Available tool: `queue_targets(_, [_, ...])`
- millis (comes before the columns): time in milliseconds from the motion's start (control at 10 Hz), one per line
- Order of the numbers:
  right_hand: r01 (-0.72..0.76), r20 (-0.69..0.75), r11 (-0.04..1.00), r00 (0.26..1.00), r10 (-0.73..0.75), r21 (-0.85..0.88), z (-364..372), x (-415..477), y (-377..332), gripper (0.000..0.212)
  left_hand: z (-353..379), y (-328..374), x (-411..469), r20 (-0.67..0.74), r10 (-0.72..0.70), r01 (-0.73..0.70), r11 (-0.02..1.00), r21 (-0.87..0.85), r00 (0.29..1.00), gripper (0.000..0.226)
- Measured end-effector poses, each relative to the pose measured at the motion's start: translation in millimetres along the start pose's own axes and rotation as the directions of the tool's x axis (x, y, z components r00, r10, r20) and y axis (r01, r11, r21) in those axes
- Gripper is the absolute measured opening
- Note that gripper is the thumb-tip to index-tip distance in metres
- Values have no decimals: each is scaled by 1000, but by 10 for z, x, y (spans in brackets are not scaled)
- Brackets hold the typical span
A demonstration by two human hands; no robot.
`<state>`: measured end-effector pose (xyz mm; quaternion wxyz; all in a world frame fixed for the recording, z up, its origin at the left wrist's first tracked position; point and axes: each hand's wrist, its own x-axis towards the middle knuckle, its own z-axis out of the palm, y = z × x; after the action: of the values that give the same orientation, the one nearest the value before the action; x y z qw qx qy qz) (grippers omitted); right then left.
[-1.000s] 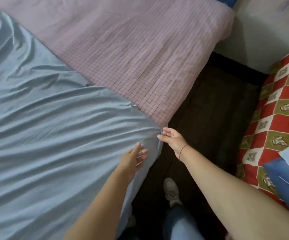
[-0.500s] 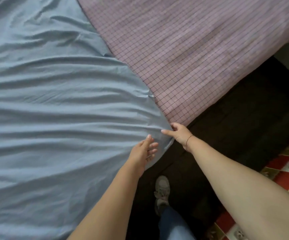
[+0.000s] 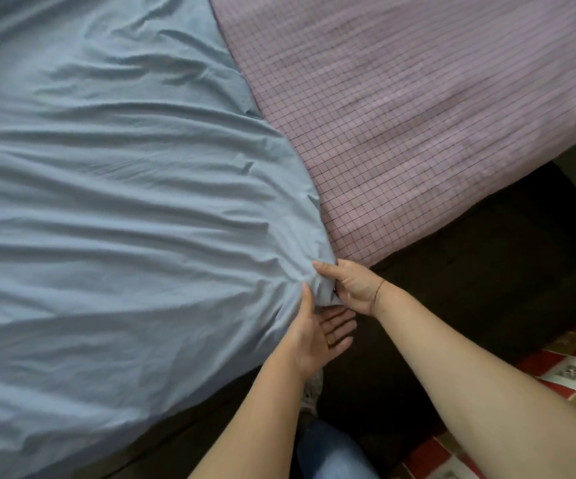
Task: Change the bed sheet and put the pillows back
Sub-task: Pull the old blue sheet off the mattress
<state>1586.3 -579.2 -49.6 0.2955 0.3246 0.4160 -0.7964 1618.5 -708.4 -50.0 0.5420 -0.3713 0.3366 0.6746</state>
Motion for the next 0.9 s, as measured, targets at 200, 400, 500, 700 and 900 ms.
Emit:
queue_targets(200, [45, -63, 997, 997, -48, -61, 221, -110, -189, 32, 195, -53, -214, 84, 124, -101, 968, -231, 989, 95])
queue_targets(400, [32, -37, 999, 999, -33, -26, 252, -109, -343, 17, 386, -50, -160, 3, 183, -168, 904, -393, 983, 91])
queue_targets(500, [-67, 11, 998, 998, 67, 3, 198, -44, -436, 25, 601, 39, -35, 5, 249, -195, 771, -606, 969, 87])
queue_targets(700, [-208, 161, 974, 962, 220, -85, 1, 7, -551, 35, 862, 117, 76, -240, 409, -347, 212, -914, 881, 80])
queue_targets(900, [-406, 172, 870, 870, 462, -282, 44, 101, -615, 78, 702, -117, -20, -532, 450, -479, -237, -845, 717, 105])
